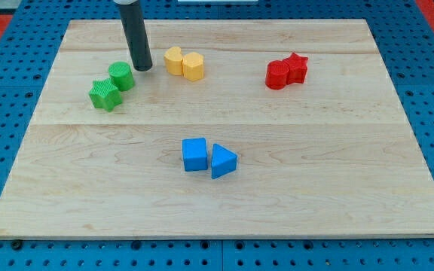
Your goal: Push the green circle into the green star
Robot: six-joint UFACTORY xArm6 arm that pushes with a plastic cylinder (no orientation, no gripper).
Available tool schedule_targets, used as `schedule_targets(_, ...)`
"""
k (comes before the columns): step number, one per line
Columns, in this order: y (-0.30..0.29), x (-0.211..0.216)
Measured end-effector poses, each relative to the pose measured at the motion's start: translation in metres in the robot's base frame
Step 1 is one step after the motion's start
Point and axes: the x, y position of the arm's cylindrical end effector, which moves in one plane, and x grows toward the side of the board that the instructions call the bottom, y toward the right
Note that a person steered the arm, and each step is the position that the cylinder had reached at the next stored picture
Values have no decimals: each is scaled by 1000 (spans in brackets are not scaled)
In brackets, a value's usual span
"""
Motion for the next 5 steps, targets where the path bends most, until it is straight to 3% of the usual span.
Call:
schedule_targets(3, -59, -15)
schedule_targets(5, -45, 25)
